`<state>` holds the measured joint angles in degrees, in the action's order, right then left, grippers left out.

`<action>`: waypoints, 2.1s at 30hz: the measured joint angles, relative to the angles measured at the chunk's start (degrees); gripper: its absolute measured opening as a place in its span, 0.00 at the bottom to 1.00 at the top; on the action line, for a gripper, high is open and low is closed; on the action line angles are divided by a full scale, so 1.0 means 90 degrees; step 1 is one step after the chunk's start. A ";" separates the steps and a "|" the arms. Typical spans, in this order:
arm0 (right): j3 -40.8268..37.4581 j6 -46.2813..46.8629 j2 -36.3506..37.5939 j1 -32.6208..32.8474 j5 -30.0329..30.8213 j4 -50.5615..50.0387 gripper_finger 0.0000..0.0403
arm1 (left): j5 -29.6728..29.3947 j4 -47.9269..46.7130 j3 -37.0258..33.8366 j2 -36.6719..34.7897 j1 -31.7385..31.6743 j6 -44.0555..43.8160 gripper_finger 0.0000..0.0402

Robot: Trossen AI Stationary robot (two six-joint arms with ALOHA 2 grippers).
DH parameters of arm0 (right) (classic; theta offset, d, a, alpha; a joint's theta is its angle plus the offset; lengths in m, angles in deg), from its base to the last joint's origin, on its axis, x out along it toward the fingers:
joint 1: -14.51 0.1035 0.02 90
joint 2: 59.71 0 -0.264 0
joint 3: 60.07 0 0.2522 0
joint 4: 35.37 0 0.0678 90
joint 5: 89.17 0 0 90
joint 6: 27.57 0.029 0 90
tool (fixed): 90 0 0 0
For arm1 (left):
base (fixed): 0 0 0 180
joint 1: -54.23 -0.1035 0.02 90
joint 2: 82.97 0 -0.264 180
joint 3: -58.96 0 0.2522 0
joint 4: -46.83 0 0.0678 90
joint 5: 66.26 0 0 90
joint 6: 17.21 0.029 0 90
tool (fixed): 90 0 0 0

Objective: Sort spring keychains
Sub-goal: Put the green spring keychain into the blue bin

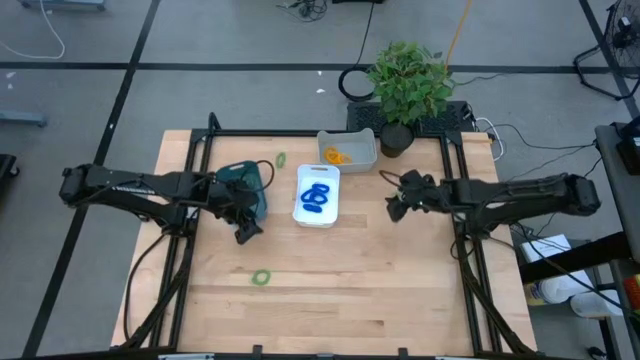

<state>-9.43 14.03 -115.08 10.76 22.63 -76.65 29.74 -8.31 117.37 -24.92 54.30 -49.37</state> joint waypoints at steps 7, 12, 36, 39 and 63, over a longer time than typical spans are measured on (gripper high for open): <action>0.0001 0.0865 -0.0607 -0.0576 -0.0280 -0.0511 0.65 | -0.0002 0.0184 0.0000 0.0000 0.0190 -0.0123 0.69; 0.0002 0.0823 -0.1319 -0.0672 -0.0454 -0.0220 0.65 | -0.0002 0.0193 0.0000 0.0000 0.0230 -0.0159 0.68; 0.0027 0.0425 -0.3302 -0.0817 -0.0738 0.0687 0.42 | 0.0235 0.0229 0.0000 0.0000 0.0264 -0.0315 0.64; 0.0024 0.0396 -0.3311 -0.0810 -0.0760 0.0642 0.25 | 0.0404 0.0228 0.0000 0.0000 0.0278 -0.0319 0.63; 0.0984 -0.0709 -0.1895 0.1946 -0.0467 -0.0128 0.00 | 0.0606 0.0716 0.0000 0.0000 0.0463 0.0404 0.59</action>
<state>-0.58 7.65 -132.14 28.27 18.43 -77.80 35.19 -1.86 117.37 -24.92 58.46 -45.74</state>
